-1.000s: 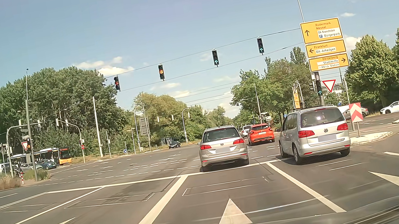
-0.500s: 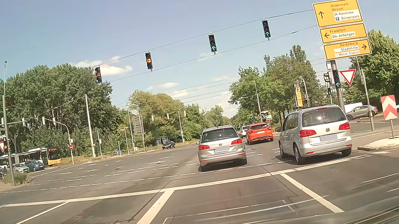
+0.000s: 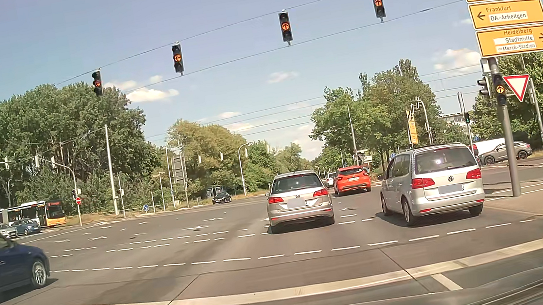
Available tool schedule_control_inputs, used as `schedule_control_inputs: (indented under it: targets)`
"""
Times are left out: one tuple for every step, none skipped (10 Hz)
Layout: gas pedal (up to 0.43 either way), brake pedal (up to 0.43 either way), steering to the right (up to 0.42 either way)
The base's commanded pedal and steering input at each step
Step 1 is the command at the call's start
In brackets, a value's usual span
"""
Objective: Follow the waypoints while adhering to traffic rules and regulations
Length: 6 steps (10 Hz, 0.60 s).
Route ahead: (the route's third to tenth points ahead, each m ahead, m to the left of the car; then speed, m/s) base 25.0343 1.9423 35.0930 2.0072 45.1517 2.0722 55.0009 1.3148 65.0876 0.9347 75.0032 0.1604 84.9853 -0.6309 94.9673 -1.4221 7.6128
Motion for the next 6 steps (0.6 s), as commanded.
schedule_control_inputs:
  targets:
    - [0.331,0.03,0.005]
    - [0.299,0.03,0.005]
    - [0.26,0.03,0.006]
    - [0.228,0.03,0.006]
    - [0.189,0.03,0.005]
    - [0.138,0.03,0.005]
